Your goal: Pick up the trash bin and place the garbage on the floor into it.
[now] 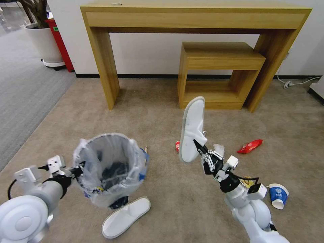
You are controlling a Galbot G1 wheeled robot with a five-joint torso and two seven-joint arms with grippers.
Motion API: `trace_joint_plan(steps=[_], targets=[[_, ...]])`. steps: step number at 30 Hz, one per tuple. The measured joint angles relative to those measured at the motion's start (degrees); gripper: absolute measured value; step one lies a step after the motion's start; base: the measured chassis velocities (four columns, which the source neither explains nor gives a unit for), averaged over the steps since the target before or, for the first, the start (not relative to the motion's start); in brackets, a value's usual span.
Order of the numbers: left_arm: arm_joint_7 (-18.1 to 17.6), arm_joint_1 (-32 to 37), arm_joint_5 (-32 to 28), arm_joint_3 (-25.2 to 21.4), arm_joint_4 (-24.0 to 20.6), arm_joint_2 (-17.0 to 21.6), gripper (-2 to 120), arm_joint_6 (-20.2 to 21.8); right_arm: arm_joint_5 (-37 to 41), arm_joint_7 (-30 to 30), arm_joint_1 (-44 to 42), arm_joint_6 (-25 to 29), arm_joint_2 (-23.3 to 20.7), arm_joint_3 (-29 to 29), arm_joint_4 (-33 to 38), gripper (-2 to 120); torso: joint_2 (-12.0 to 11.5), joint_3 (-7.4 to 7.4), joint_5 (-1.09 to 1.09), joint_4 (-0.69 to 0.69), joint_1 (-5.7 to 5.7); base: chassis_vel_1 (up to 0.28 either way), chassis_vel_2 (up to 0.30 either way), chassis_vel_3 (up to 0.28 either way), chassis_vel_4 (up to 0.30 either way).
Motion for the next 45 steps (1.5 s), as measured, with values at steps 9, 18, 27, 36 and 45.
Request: trace_joint_plan(steps=[9,18,27,36,45], targets=[[-0.01,-1.52,0.78,8.62,1.88,0.44,1,0.0,-0.52,-6.51,8.03,-1.22,-0.49,-7.21,-1.71,0,0.0,0.0,0.0,0.0,0.0,0.0,0.0,0.0,0.0],[0.08,-2.16,-0.94,13.92,1.35,0.19,1,0.0,-2.69,-8.01,10.97,-1.26,1.18,-11.42,-3.86,0,0.0,0.0,0.0,0.0,0.0,0.0,0.0,0.0,0.0],[0.35,-3.31,-2.9,18.01,0.94,0.04,1,0.01,-6.73,-8.82,10.7,-0.9,2.05,-13.93,-4.9,0,0.0,0.0,0.01,0.0,0.0,0.0,0.0,0.0,0.0],[0.74,-3.8,-3.93,19.47,0.17,-0.33,1,0.01,-9.03,-9.03,9.91,0.26,1.69,-13.91,-6.17,0,0.01,-0.01,0.01,0.0,0.0,0.0,0.0,0.0,0.0],[1.0,-3.8,-3.92,19.15,0.21,-0.18,1,0.01,-9.66,-8.99,9.13,0.5,0.96,-13.25,-5.73,18,0.01,-0.01,0.01,0.0,0.0,0.0,0.0,0.0,0.0]])
